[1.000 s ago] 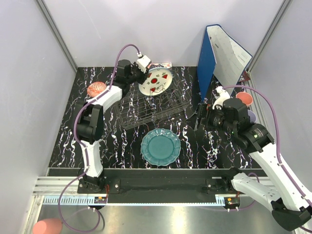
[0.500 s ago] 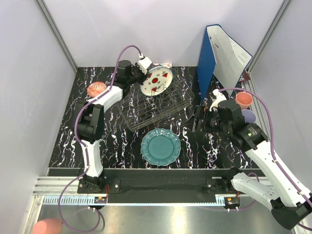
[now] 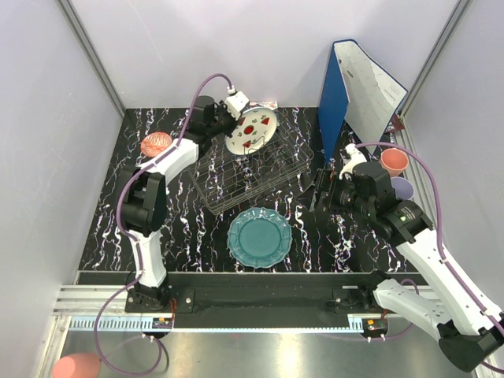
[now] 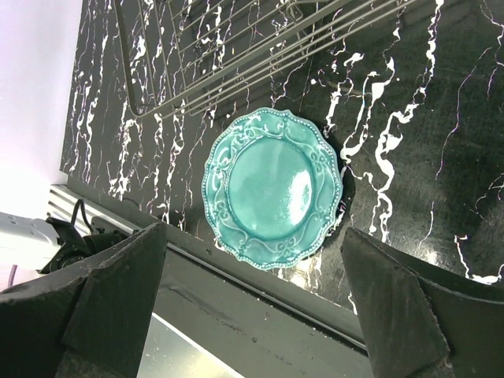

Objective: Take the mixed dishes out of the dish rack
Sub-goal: Pick up the plate from the dish rack.

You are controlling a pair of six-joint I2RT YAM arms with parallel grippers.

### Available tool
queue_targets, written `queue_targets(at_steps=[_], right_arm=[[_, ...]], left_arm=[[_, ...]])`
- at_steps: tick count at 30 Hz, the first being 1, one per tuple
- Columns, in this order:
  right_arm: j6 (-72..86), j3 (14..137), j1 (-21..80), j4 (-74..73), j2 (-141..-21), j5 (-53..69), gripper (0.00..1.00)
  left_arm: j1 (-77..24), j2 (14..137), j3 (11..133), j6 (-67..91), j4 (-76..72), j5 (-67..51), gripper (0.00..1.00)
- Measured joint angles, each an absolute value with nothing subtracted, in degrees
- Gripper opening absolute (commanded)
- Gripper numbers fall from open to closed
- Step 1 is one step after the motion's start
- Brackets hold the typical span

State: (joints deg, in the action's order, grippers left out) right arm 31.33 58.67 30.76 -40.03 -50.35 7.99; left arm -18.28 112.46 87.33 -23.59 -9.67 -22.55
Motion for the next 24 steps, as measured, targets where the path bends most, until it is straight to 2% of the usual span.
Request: queue_targets(at_steps=[18, 24], right_arm=[[32.9, 57.3, 30.8, -39.7, -47.1, 8.0, 1.00], [33.3, 58.0, 30.8, -39.7, -47.4, 6.5, 1.00]], left_arm=[[-19.4, 103.2, 89.0, -19.2, -10.3, -20.2, 0.00], [-20.6, 101.7, 95.9, -7.4, -2.2, -11.3, 0.00]])
